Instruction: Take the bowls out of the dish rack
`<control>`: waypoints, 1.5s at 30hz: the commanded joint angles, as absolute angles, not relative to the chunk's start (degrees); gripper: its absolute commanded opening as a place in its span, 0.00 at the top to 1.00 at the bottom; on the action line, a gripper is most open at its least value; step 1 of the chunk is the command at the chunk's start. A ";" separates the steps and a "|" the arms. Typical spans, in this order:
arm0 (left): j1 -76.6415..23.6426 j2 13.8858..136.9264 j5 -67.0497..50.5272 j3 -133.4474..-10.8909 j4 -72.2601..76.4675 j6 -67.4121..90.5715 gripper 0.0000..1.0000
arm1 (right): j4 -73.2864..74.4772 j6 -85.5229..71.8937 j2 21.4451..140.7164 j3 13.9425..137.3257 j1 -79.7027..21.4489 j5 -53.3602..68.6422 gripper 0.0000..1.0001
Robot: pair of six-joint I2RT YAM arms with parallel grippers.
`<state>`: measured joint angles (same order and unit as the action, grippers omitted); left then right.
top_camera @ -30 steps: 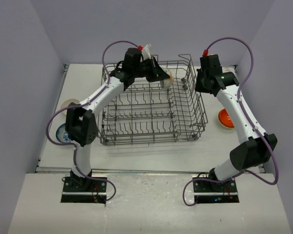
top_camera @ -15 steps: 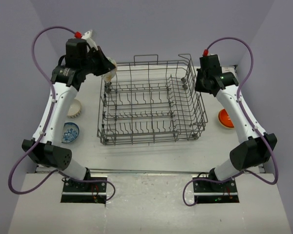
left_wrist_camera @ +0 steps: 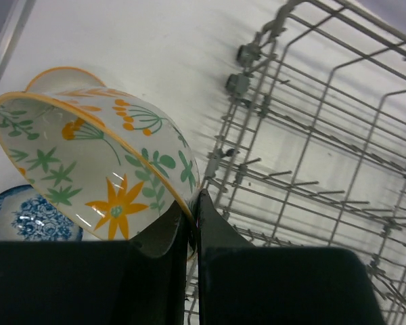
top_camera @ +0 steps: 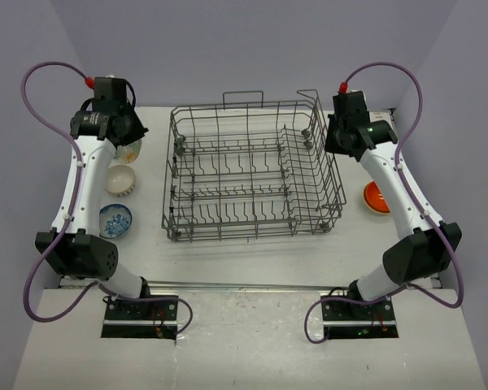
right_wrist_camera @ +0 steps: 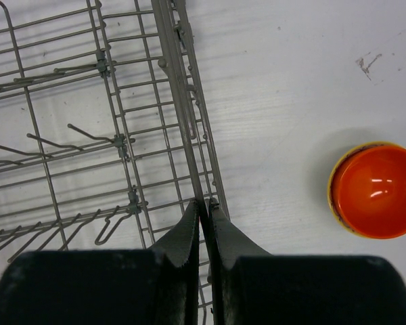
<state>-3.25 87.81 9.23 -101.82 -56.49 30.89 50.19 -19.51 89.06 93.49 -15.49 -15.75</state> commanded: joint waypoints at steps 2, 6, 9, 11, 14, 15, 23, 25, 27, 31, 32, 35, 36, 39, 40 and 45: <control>-1.32 91.75 14.94 -103.00 -56.51 31.29 1.00 | 51.59 -22.32 90.09 90.88 -15.73 -14.85 1.00; 0.00 96.05 16.25 -104.85 -58.17 31.64 1.00 | 51.59 -22.32 89.82 91.14 -15.73 -14.68 1.00; 0.00 97.29 18.80 -105.38 -58.97 31.20 1.00 | 51.50 -22.24 89.65 91.14 -15.73 -14.68 1.00; 1.66 97.21 19.77 -103.19 -58.97 31.46 1.00 | 51.68 -22.24 89.65 91.49 -15.82 -14.59 1.00; 1.85 95.72 22.58 -99.24 -59.68 32.69 1.00 | 51.68 -22.24 89.82 91.58 -15.73 -14.41 1.00; 1.85 93.89 23.28 -97.75 -60.29 33.30 1.00 | 51.77 -22.24 90.00 91.67 -15.73 -14.41 1.00; 1.93 84.56 24.43 -81.04 -60.82 36.74 1.00 | 51.77 -22.41 89.91 91.23 -15.82 -13.27 1.00; 1.93 82.45 24.78 -78.32 -61.26 37.53 1.00 | 51.77 -22.50 89.91 90.79 -15.73 -13.01 1.00; 1.93 80.26 26.27 -75.43 -61.26 37.62 1.00 | 51.51 -22.59 89.65 89.74 -15.73 -12.22 1.00; 2.55 79.19 27.07 -72.43 -62.49 37.70 1.00 | 51.42 -22.68 89.03 89.47 -15.82 -12.13 1.00; 2.55 79.02 27.07 -71.73 -62.49 37.71 1.00 | 51.42 -22.76 88.77 89.47 -15.73 -12.13 1.00; 2.98 78.57 27.07 -69.09 -62.05 37.70 1.00 | 51.42 -22.76 88.42 89.65 -15.82 -12.13 1.00; 3.34 78.57 27.07 -68.65 -61.88 37.71 1.00 | 51.42 -22.85 88.33 89.56 -15.82 -12.04 1.00; 4.30 78.75 26.55 -66.63 -60.39 37.27 1.00 | 51.33 -22.94 87.81 89.47 -15.82 -11.95 1.00; 4.48 79.19 26.46 -66.01 -60.21 37.18 1.00 | 51.15 -22.85 87.72 89.39 -15.82 -11.87 1.00; 5.10 82.35 25.84 -66.00 -58.45 37.18 1.00 | 50.98 -22.85 86.84 89.30 -15.82 -12.21 1.00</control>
<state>4.56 81.43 23.83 -65.73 -61.43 36.84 47.77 -19.97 87.20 90.98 -15.35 -15.07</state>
